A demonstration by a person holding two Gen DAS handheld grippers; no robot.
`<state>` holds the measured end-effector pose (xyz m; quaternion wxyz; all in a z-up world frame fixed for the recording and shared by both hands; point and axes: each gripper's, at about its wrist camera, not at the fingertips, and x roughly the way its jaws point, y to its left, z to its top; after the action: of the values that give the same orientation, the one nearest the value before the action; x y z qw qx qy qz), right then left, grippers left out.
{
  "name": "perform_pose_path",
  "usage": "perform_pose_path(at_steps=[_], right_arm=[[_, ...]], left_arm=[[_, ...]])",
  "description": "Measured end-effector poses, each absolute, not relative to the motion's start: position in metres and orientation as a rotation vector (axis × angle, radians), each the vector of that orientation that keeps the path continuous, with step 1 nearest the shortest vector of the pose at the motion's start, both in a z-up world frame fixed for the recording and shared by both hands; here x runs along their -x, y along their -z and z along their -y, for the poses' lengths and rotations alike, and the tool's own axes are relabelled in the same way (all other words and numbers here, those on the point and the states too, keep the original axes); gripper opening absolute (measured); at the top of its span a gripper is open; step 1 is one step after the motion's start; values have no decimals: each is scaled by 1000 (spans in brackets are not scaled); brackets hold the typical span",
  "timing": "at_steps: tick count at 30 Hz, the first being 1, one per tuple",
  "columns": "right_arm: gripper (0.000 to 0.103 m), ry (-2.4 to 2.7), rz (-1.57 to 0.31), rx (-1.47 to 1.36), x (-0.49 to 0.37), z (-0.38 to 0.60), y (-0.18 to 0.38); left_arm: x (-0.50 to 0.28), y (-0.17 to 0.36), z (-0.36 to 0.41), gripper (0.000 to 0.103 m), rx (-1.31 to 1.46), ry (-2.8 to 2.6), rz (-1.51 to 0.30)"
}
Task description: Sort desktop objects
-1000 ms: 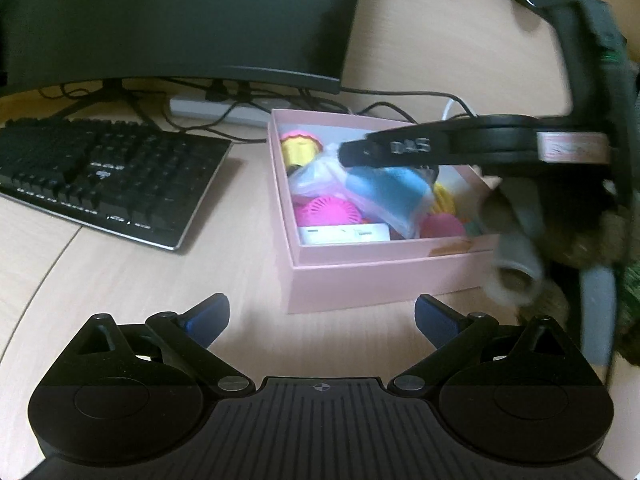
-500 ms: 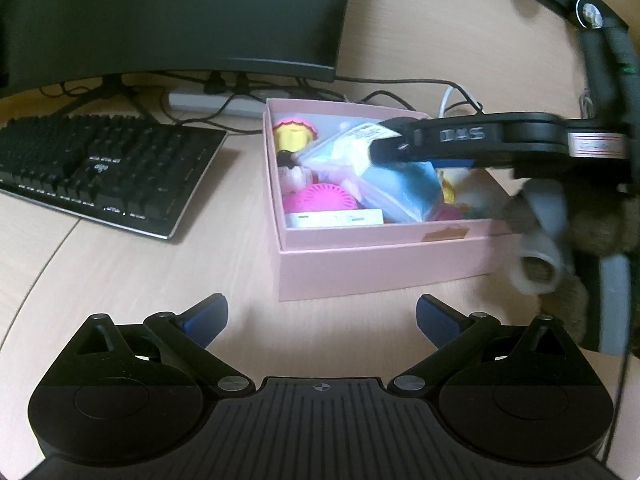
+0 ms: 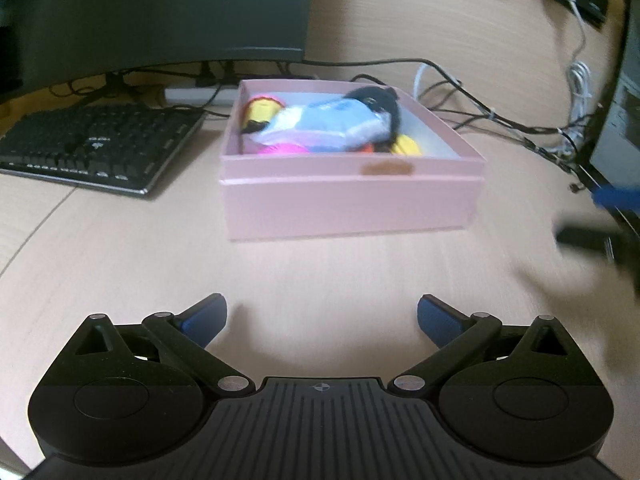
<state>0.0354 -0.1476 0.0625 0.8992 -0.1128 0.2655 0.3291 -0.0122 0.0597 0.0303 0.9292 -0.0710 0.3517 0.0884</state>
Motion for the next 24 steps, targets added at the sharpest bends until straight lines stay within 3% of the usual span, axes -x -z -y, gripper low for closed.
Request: perform_pose_path(at_steps=[8, 24], right_arm=[[103, -657, -644, 372, -4, 186, -21], [103, -809, -660, 291, -29, 189, -11]], left_arm=[[15, -16, -45, 103, 105, -236, -704], [-4, -14, -47, 103, 69, -218, -721]])
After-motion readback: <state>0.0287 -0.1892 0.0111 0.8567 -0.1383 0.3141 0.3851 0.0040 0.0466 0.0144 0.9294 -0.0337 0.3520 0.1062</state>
